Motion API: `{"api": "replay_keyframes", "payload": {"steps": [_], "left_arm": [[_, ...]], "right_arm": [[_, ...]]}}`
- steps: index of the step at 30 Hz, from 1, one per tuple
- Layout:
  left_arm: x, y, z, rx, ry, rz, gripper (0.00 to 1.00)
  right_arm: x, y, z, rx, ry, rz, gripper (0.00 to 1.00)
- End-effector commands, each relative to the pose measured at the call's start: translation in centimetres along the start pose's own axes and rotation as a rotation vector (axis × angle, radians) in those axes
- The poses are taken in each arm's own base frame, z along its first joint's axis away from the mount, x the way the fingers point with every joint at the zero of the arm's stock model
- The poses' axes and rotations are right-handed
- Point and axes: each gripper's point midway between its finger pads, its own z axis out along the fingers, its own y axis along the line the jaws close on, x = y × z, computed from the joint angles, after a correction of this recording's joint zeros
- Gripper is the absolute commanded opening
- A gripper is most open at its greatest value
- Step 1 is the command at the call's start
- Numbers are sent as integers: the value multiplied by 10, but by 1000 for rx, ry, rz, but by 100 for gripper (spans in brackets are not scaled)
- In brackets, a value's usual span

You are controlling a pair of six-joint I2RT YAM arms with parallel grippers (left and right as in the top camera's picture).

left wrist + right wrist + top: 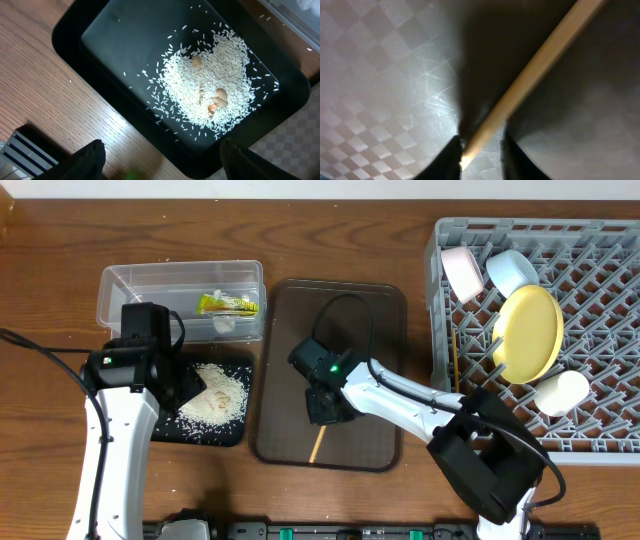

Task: Sort waste into correct bins and load items into the dishwasher rack
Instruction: 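Reach the right gripper to the second chopstick and grasp it, then carry the second chopstick with the right gripper into the rack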

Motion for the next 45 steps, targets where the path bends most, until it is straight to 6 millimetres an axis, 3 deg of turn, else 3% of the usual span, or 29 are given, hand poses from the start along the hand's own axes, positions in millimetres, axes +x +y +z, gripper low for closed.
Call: {"api": "replay_keyframes", "payload": {"steps": [1,5,9,16,21,27,31,36,45], "left_arm": [[0,3,0,-10,-1,-20,76],[0,3,0,-10,-1,-20,76],[0,3,0,-10,-1,-20,76],[0,3,0,-10,-1,-20,76],[0,3,0,-10,-1,-20,76],[1,-2,0,18,9,-21,76],[2,-12,-1,69,19,-15,76],[7,-31,-3,174,49,66,76],[30,-70,-7,270,74,347,76]], "right_arm": [[-1,-7,6,32,-2,21,15],[-7,-15,2,40,-8,44,7],[-25,-30,-14,23,-39,83,1],[-62,-62,-86,-36,-191,22,1],[-66,-108,-146,-22,-293,37,1],[-45,-187,-184,130,-304,178,1],[-35,-220,-187,170,-269,217,1],[-24,-243,-174,193,-209,236,1],[-19,-244,-139,155,-175,197,1]]}}
